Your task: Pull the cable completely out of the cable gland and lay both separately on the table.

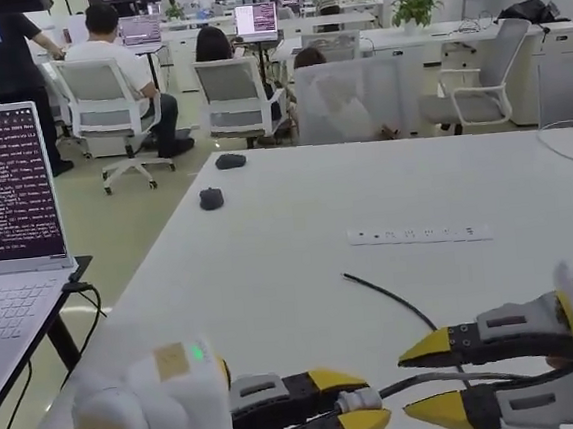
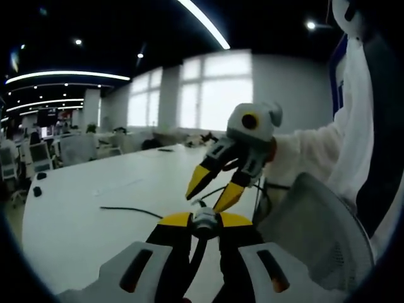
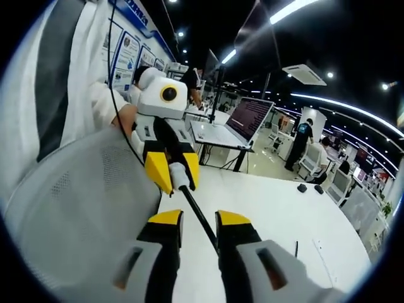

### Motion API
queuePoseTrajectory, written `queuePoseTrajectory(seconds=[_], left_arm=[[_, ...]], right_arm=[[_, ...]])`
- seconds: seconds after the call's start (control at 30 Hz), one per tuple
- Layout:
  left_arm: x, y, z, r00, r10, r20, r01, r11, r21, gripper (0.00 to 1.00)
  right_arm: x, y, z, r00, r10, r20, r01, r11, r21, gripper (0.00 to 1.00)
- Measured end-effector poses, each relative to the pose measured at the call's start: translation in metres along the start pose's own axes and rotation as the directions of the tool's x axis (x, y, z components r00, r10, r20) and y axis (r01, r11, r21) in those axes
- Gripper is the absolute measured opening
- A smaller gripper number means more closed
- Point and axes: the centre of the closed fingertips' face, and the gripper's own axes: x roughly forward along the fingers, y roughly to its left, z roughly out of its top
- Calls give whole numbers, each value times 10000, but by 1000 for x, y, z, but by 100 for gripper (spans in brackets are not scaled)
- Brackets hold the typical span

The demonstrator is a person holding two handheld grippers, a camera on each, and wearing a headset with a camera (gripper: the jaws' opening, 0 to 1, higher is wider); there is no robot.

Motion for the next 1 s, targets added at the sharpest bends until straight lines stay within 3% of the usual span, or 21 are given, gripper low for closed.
queuePoseTrajectory(seconds=[0.1,0.43,1.0], left_arm=[[0,1,0,10000,20,-4,-20,10000,18,16],[0,2,0,10000,69,-9,-69,10000,21,16],[-4,10,1,9992,396,113,-394,9991,-148,16]], right_arm=[[2,2,0,9999,125,3,-125,9999,-2,9],[1,4,-4,10000,69,36,-70,9997,215,7],[-22,-14,-28,9954,-922,-252,944,9897,1074,6]])
